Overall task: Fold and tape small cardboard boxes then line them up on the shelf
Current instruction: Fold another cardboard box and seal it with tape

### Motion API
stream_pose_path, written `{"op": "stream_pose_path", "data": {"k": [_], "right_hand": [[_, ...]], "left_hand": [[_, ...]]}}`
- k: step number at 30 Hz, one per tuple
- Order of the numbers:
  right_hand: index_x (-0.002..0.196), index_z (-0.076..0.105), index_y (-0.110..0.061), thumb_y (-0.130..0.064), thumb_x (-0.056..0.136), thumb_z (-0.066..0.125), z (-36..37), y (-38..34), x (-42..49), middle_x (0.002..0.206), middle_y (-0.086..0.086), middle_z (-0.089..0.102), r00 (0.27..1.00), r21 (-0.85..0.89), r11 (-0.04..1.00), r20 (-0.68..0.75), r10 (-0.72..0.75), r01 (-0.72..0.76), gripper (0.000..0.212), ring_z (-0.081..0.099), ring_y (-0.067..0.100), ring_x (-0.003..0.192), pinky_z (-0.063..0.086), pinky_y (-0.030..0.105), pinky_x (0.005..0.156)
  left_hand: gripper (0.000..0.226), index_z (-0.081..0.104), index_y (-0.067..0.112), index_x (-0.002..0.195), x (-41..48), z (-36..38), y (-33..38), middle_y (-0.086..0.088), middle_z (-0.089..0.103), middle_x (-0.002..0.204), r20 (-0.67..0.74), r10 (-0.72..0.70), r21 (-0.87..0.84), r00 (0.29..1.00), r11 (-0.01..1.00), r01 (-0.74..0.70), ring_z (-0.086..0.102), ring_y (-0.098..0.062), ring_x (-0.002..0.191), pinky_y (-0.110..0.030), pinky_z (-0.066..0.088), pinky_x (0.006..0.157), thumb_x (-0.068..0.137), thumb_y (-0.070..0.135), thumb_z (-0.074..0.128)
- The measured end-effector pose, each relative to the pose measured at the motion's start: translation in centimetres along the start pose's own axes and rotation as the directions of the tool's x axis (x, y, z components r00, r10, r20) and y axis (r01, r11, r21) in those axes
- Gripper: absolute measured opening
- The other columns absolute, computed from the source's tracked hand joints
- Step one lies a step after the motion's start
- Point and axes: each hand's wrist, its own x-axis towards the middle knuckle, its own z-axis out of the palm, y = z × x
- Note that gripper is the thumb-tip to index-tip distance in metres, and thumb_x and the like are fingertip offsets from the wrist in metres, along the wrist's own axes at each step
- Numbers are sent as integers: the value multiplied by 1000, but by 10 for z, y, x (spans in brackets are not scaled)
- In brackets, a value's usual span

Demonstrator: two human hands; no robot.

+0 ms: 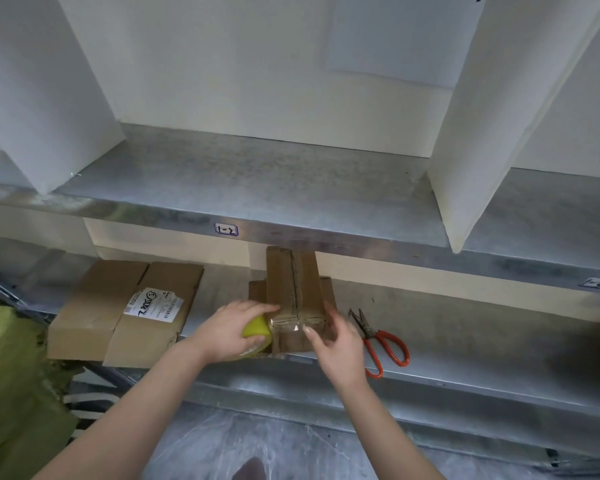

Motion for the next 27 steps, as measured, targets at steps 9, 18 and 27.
{"op": "stream_pose_path", "data": {"k": [9, 18, 27], "right_hand": [[135, 57, -31, -44, 84, 71, 13, -2, 12, 126, -3, 66, 998, -16, 1000, -51, 25, -26, 55, 61, 12, 115, 44, 18, 95], [126, 59, -49, -61, 73, 74, 27, -8, 14, 85, -23, 66, 956, 73, 968, -155, 249, -240, 57, 60, -10, 78, 41, 4, 61], [117, 52, -63, -60, 71, 74, 43, 5, 16, 71, 8, 68, 925, 104, 955, -238, 295, -278, 51, 59, 14, 62, 48, 28, 61]], "left_hand": [[60, 40, 37, 143, -4, 3, -15, 8, 46, 144, -81, -46, -86, 996, 996, 39, 42, -14, 131, -34, 34, 107, 88, 54, 59], [60, 48, 38, 132, -1, 12, -38, 11, 57, 132, -129, 4, -341, 992, 939, -48, 53, -10, 119, -20, 40, 95, 79, 51, 72], [59, 57, 29, 122, 16, -10, -51, 4, 65, 118, -17, -24, -246, 1000, 969, 19, 59, -16, 109, -25, 45, 88, 71, 50, 79]]}}
